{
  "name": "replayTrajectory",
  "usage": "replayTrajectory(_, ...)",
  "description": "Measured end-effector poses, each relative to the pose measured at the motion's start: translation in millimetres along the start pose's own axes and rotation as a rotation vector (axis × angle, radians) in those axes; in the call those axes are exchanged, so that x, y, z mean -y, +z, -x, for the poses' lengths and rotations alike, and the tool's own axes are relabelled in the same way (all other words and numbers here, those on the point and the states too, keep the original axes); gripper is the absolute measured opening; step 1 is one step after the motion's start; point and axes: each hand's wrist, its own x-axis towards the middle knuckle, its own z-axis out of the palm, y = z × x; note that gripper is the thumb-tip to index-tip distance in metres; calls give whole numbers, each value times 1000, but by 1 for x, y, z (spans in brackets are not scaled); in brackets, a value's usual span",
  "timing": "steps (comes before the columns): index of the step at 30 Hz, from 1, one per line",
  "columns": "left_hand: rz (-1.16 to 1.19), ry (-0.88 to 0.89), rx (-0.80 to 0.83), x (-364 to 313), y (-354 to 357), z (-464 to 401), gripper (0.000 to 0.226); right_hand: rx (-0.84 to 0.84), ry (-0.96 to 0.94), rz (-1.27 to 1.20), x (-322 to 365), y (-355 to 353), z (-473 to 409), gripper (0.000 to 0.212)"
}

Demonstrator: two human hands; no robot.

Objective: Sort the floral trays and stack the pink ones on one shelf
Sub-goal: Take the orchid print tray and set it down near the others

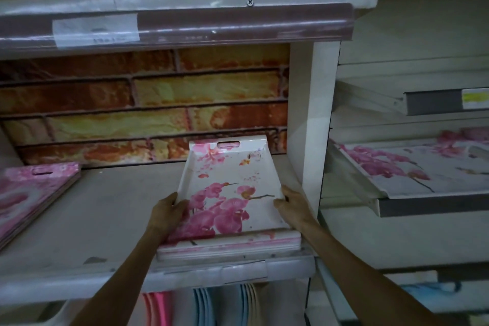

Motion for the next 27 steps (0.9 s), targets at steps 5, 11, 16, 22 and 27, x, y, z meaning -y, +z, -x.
replayTrajectory(5,-46,-3,19,-1,0,1,16,-3,-8,41,0,-1,2,47)
replayTrajectory(11,-149,9,56,-6,-5,-4,16,28,-35,144,4,-14,5,34)
replayTrajectory(16,-153,211,-79,-19,-10,-1,28,-92,-152,217,11,-54,12,37)
replayTrajectory(22,37,419,-117,-80,14,24,19,-261,-343,318,11,-120,39,17)
replayTrajectory(27,266,433,81,-140,62,36,16,-325,-391,401,-2,-171,65,15)
